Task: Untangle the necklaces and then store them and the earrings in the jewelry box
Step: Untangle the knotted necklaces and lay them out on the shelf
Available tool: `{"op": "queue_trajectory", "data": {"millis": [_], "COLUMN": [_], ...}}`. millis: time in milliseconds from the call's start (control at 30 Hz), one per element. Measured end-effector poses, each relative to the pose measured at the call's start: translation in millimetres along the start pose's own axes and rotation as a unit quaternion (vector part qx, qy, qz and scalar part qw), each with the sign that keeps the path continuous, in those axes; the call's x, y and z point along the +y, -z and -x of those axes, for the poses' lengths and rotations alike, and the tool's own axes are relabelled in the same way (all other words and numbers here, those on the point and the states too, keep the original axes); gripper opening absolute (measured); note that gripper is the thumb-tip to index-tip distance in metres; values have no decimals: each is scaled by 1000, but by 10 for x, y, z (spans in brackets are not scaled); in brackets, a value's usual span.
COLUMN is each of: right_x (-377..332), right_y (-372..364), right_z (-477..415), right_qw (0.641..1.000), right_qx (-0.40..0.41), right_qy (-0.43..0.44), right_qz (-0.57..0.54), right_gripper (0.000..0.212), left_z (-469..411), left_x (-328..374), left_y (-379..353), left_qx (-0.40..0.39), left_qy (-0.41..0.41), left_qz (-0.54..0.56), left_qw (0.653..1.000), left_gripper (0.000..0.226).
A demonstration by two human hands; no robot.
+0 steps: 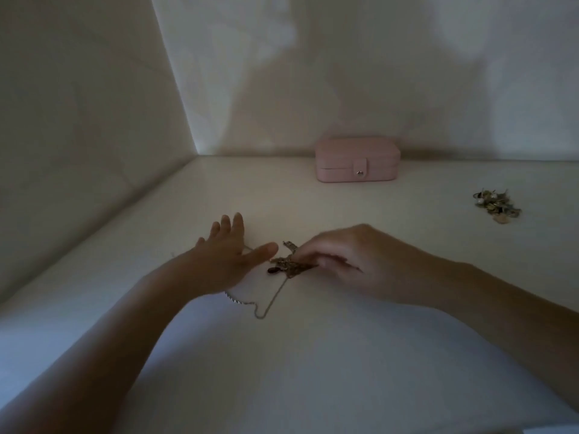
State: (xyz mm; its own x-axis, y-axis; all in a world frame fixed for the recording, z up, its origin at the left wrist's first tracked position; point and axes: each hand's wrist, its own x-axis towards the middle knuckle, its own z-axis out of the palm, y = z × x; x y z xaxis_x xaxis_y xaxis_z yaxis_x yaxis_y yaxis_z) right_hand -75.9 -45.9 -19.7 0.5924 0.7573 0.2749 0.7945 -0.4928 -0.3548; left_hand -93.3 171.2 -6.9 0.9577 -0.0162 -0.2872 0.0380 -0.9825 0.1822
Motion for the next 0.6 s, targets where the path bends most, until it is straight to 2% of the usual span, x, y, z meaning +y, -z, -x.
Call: {"op": "queue_trajectory", "data": {"millis": [67,133,233,333,433,533,600], "right_x": [12,104,201,188,219,480,685], "right_y": [-31,18,61,94,231,431,546], "right_z": [25,64,99,106,134,216,280], "right_qw": [999,991,956,934,926,920,902], "right_qx": [-8,-26,-158,-216,-232,-199,-188], "right_qy": [-46,-117,-205,-250,-277,-333,-382], "right_qz": [2,58,142,137,106,67,76], "right_gripper": [35,36,50,58,61,60,65], "left_z": [-54,-65,-26,-18,-19,16,45], "left_x": [60,68,72,64,40,-6,-37], "left_y": [-104,-158,-139,-113,-97,-46,0], "left_qx": [11,-12,-33,-44,-57,-80,-106], "left_qy": [33,53,51,43,34,13,-4], "left_qz": [-29,-42,-29,-38,-57,-86,-107], "left_qw": [999,998,998,997,996,993,989], "left_gripper": [101,115,129,131,133,134,136]}}
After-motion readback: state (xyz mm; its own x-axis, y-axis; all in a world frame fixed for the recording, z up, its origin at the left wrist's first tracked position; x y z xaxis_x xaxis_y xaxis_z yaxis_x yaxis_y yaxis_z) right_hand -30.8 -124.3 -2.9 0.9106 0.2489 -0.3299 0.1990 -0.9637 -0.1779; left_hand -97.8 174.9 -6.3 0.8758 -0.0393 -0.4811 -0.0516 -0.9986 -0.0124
